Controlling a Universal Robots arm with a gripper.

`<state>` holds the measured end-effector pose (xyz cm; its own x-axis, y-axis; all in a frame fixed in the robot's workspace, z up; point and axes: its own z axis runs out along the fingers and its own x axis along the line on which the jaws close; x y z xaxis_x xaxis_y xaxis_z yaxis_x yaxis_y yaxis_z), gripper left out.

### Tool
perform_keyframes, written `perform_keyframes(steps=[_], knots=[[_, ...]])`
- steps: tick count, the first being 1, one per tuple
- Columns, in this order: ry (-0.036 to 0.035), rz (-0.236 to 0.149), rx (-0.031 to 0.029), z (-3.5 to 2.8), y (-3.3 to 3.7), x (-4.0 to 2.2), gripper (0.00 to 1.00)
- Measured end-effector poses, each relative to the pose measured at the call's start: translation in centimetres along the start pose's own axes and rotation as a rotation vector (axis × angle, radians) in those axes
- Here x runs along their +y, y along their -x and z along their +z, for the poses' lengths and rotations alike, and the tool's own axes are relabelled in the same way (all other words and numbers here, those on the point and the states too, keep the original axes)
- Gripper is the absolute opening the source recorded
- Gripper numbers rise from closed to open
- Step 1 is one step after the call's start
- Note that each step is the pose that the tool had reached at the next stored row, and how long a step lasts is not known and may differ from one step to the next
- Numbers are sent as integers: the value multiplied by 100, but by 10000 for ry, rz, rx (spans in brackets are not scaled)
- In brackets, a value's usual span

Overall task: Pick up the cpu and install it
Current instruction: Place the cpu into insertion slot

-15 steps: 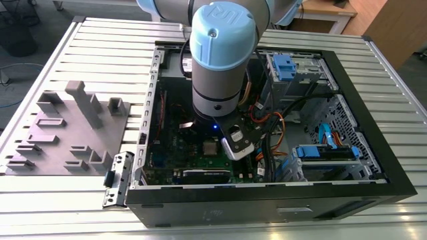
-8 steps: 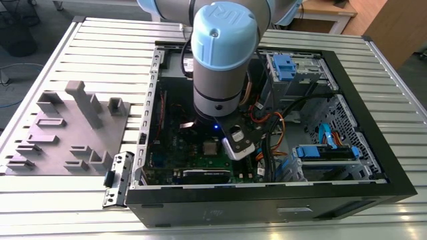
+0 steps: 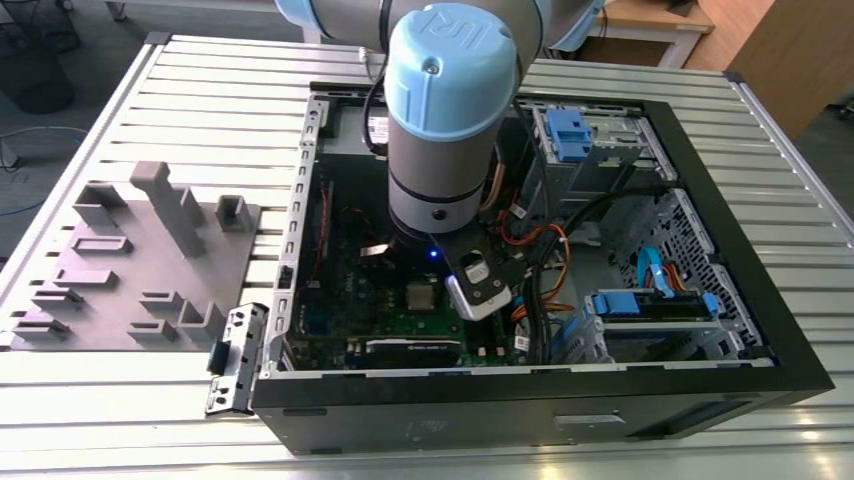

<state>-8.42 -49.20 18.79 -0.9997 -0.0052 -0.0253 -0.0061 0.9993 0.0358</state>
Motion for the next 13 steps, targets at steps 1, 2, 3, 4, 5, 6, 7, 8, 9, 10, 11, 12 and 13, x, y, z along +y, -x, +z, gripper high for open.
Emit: perform_keyframes(steps=[1,2,3,4,5,6,7,8,9,10,11,12,13], knots=[[0,-1,0,0,0,0,47],[-1,-1,1,3,1,0,47],[-5,-1,3,8,0,-1,47],[-8,-2,5,12,0,-2,47],[-7,-1,4,12,0,-2,47],[-4,-1,3,14,0,-2,47],[-3,-1,2,15,0,-1,47],[-1,-1,1,16,0,-1,47],[0,-1,0,16,0,-1,47],[0,-1,0,16,0,-1,47],[0,-1,0,16,0,-1,47],[-1,-1,0,16,0,-1,47],[3,-1,-3,18,1,0,47]])
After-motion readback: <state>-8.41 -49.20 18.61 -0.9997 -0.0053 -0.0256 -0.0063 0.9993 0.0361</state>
